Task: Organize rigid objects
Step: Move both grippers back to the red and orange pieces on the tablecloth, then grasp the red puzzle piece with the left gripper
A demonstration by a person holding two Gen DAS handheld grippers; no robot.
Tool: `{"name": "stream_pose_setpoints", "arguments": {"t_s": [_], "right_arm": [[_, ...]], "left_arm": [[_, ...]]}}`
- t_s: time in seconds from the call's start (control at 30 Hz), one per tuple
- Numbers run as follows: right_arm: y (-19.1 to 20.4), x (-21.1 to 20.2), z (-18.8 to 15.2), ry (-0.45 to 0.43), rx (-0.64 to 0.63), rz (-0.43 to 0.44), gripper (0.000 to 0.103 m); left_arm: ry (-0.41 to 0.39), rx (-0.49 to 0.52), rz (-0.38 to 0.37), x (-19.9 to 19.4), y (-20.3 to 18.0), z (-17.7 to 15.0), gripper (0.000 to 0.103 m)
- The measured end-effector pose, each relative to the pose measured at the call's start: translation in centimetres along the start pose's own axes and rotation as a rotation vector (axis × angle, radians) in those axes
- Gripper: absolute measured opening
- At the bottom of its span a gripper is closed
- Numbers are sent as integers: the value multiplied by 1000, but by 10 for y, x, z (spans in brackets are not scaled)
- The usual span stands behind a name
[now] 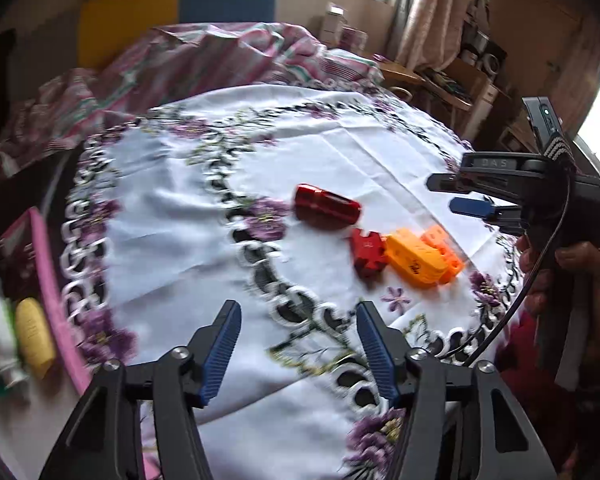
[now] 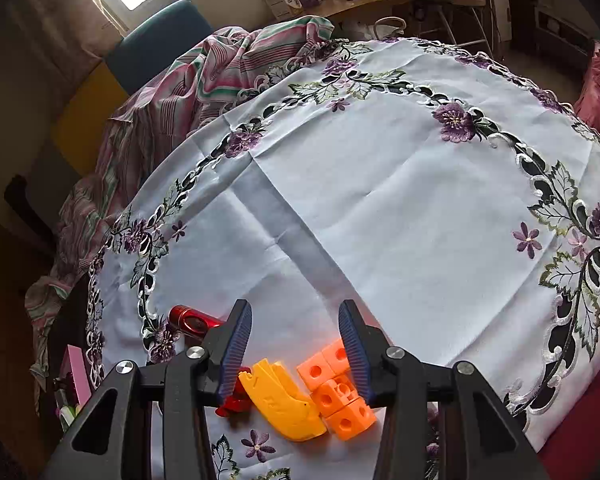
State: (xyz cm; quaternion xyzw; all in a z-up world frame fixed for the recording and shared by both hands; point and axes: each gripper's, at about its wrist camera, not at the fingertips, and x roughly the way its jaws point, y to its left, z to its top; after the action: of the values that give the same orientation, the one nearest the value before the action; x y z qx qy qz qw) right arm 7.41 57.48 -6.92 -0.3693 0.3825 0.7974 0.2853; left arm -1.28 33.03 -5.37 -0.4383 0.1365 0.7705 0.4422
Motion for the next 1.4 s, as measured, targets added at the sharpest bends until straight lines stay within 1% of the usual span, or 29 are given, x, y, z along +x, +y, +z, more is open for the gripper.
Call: {"name": "stream_pose_setpoints", "arguments": {"t_s": [0.1,0.23,0.43,0.63,0.67,0.7,0.73,0.83,0.87,0.97,1.1,1.13,1.23,1.27,1.3,1.33,1.4], "right_arm": [[0,1,0,1,2,6,46],[-1,4,2,12,10,14,46],[0,5,1,23,9,25,46],[2,6,1,29,-2,33,46],[2,6,1,31,-5,31,46],[3,7,1,32,-6,31,46],[3,7,1,32,-8,29,46],[2,8,1,33,-11,24,46],[2,8,1,33,-11,24,46],[2,8,1,35,-13,22,46],[5,9,-1,42,-33,17,46],[6,9,-1,42,-39,16,46],[9,10,-3,46,-58,11,46],[11,10,-3,47,-64,8,46],[12,10,-4,48,-71,6,46],[13,10,-4,48,-80,4,46],[17,9,-5,42,-102,3,46]], "left_arm": [[26,38,-48,21,-15,11,53],[56,67,-86,45,-29,23,52],[98,139,-80,77,-48,32,52],[124,146,-43,104,-53,37,52],[131,145,-43,108,-53,38,51],[124,149,-39,109,-53,38,43],[115,155,-41,108,-54,38,33],[95,117,-57,102,-47,37,32],[85,106,-53,98,-44,36,32],[49,74,-25,76,-31,26,32],[7,14,74,47,-4,3,32],[0,-3,112,42,3,-4,33],[4,-35,187,40,24,-23,32],[9,-46,200,42,31,-29,32],[-31,-42,203,40,34,-34,32],[-39,-27,227,41,34,-36,32],[-57,-36,221,42,35,-38,33]]}}
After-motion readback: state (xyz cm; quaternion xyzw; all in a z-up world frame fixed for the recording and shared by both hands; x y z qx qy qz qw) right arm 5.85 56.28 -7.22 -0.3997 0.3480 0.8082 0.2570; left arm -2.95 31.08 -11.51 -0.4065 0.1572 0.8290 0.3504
